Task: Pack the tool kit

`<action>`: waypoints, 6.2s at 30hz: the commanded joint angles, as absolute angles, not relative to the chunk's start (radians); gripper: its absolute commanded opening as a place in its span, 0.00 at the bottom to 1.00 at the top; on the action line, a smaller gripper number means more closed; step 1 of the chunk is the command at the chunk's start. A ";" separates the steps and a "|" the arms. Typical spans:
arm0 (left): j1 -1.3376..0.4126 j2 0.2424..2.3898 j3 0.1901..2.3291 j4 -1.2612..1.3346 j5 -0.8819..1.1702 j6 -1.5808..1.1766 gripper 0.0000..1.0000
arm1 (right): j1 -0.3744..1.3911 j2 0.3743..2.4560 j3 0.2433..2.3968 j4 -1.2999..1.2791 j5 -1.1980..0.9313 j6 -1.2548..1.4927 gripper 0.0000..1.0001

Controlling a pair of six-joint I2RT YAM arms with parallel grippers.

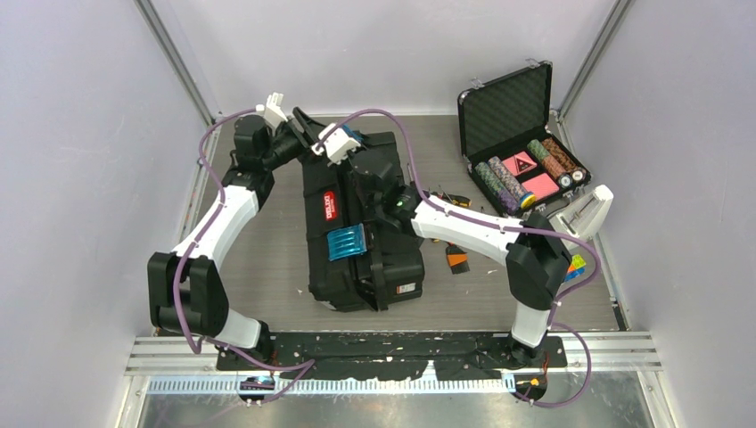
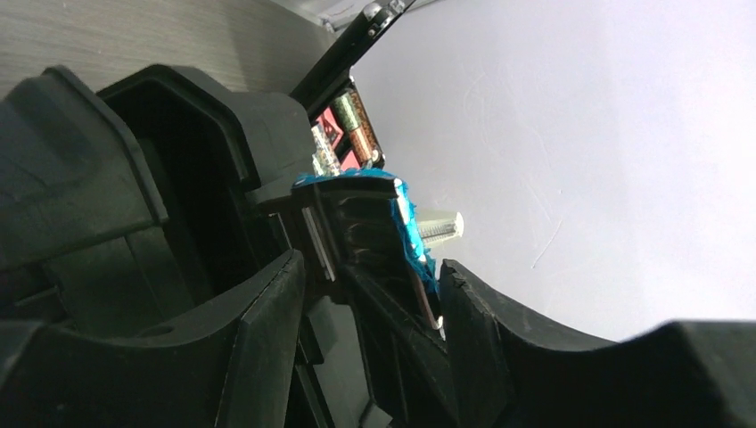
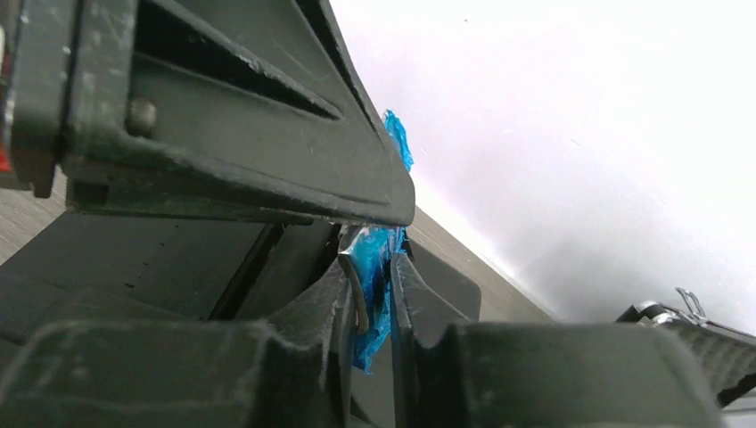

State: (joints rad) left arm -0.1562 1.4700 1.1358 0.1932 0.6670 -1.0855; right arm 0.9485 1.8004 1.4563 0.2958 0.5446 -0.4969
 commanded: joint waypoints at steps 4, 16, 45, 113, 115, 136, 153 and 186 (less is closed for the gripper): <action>-0.100 1.399 1.076 -0.056 0.637 -0.954 0.72 | 0.987 1.799 1.444 0.432 0.623 -0.731 0.06; -0.059 1.280 1.006 -0.343 0.359 -0.695 0.74 | 1.029 1.843 1.466 0.355 0.641 -0.874 0.29; -0.064 1.176 0.998 -0.402 0.382 -0.665 0.66 | 0.984 1.491 1.577 -0.380 0.344 -0.110 0.81; -0.377 0.562 0.615 -0.203 0.663 -1.167 0.00 | 0.835 1.264 0.933 -0.065 -0.326 0.538 0.33; -0.376 0.566 0.625 -0.162 0.671 -1.172 0.00 | 0.827 1.259 0.920 -0.040 -0.345 0.552 0.33; -0.457 0.784 0.559 0.130 0.646 -1.206 0.01 | 0.679 1.123 0.653 0.519 -0.487 0.854 0.52; -0.592 0.945 0.843 -0.390 0.373 -0.814 0.57 | 0.656 0.966 0.764 0.115 -0.277 0.532 0.82; -0.599 0.934 1.089 -0.703 0.047 -0.608 1.00 | 0.787 1.577 1.487 -0.516 0.165 0.166 0.68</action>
State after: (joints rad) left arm -0.6167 0.9524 1.0264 -0.5671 0.2474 -0.6941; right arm 0.7830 1.5612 1.4307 -0.4789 0.0750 0.1963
